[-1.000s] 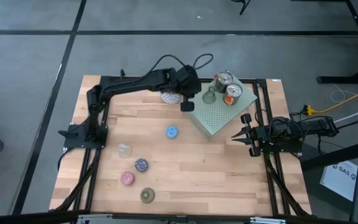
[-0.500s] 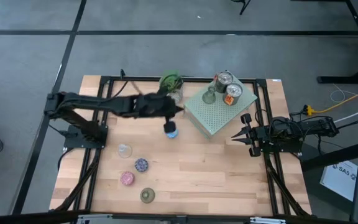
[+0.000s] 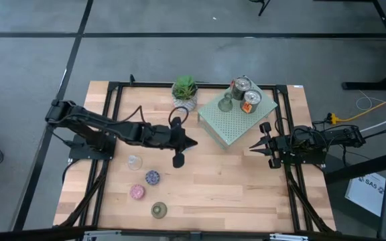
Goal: Pick & Place candle stick holders
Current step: Align the transparent glass candle holder with the other green glass candle holder on the shelf
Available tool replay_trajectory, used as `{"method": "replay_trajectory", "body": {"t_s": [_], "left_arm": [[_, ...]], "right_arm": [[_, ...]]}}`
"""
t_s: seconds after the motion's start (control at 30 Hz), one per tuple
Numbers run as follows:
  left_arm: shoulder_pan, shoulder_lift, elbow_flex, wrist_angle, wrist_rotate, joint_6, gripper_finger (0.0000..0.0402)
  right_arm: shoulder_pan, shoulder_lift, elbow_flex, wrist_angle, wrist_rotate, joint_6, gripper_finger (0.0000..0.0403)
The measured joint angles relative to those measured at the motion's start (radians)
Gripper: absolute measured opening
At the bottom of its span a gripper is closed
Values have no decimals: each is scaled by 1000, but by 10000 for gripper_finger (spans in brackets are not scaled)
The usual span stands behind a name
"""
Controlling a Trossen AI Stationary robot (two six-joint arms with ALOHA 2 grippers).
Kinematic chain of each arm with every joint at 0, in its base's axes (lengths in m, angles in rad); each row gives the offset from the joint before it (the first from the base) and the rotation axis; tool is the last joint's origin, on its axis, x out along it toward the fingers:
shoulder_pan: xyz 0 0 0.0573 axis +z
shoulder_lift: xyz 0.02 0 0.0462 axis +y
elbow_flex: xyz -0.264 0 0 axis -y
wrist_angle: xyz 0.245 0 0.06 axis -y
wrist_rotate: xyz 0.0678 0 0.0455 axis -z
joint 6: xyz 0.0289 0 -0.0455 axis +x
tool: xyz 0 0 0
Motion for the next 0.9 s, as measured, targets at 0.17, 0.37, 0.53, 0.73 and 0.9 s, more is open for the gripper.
{"method": "replay_trajectory", "body": {"t_s": [0.17,0.37,0.53,0.73,0.9], "left_arm": [[23,42,0,7,-3,-74,23],[67,49,0,5,50,-34,63],[69,45,25,-15,79,93,109],[46,44,108,-170,19,221,141],[12,44,177,-374,-7,68,145]], "right_arm": [[0,0,0,0,0,0,43],[0,0,0,0,0,0,43],[0,0,0,0,0,0,43],[0,0,0,0,0,0,43],[0,0,0,0,0,0,43]]}}
